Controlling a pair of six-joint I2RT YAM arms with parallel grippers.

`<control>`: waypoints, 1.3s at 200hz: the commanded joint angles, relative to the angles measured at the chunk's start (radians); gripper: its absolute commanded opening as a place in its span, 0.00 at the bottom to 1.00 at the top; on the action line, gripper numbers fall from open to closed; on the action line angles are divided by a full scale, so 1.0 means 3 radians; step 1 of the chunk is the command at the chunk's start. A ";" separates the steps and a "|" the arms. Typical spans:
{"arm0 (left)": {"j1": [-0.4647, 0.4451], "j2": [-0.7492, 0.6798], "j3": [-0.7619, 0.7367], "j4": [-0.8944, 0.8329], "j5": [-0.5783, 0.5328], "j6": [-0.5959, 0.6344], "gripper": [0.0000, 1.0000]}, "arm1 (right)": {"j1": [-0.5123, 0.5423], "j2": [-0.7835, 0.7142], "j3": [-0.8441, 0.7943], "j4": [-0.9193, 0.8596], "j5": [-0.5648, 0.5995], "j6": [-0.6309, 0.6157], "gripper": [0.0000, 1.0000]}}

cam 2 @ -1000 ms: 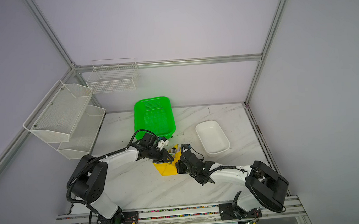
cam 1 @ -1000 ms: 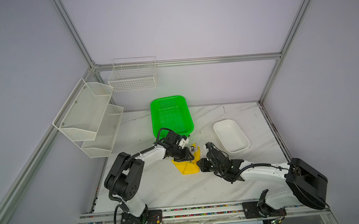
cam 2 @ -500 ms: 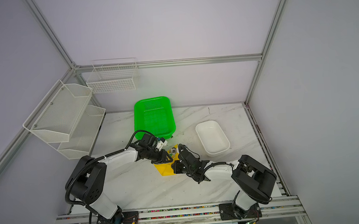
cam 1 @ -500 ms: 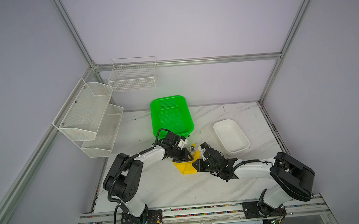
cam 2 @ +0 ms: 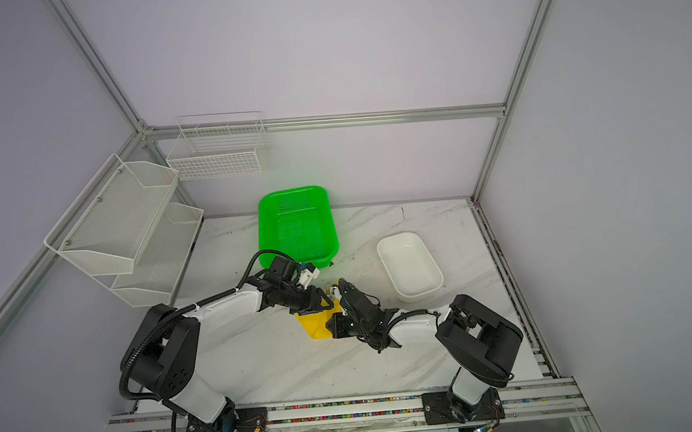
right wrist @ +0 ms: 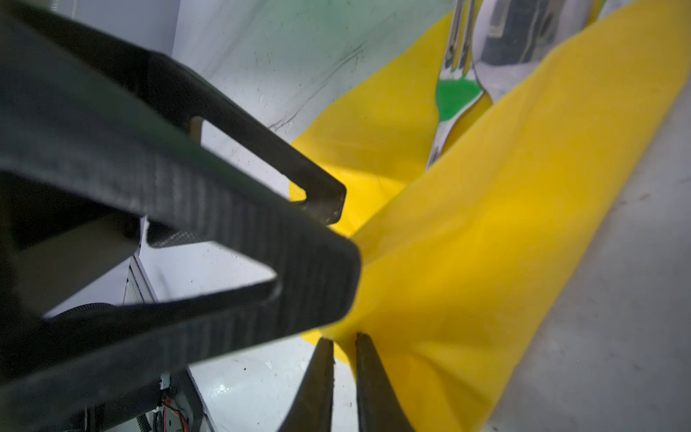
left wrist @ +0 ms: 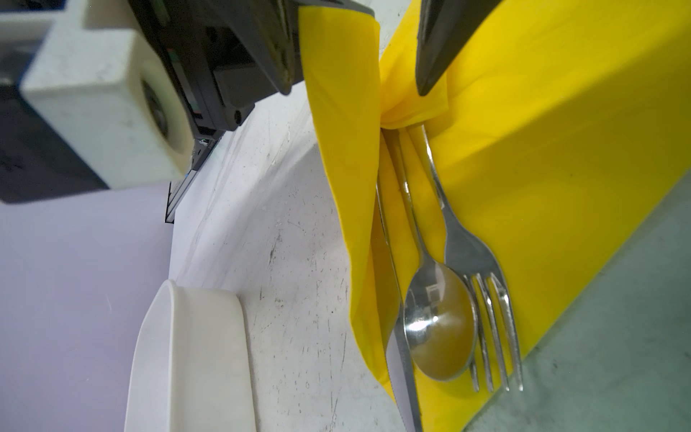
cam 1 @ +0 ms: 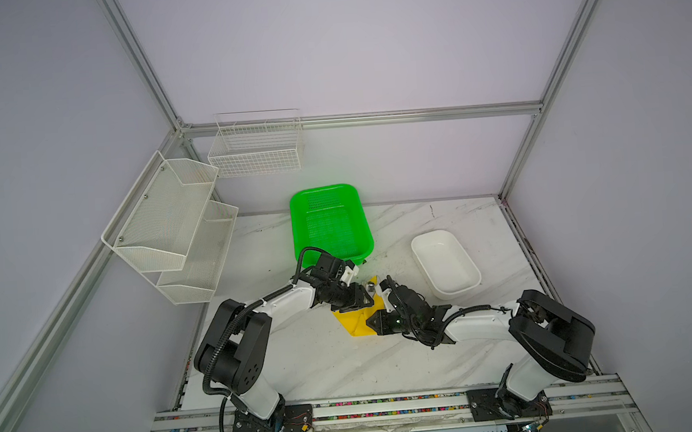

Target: Place the utensils on the paper napkin and roll it up

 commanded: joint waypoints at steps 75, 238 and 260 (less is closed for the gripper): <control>0.0017 0.0074 -0.0005 -0.0095 -0.0145 0.0155 0.18 | -0.0016 -0.0260 -0.0090 0.0054 0.0045 0.0130 0.21; 0.0017 0.0197 -0.0117 -0.0016 -0.0234 0.0211 0.11 | -0.0333 -0.0644 -0.0241 -0.0207 0.0039 0.0405 0.10; 0.0016 0.0188 -0.0152 -0.0034 -0.0247 0.0226 0.10 | -0.0319 -0.0444 -0.0232 -0.0031 -0.0120 0.0425 0.10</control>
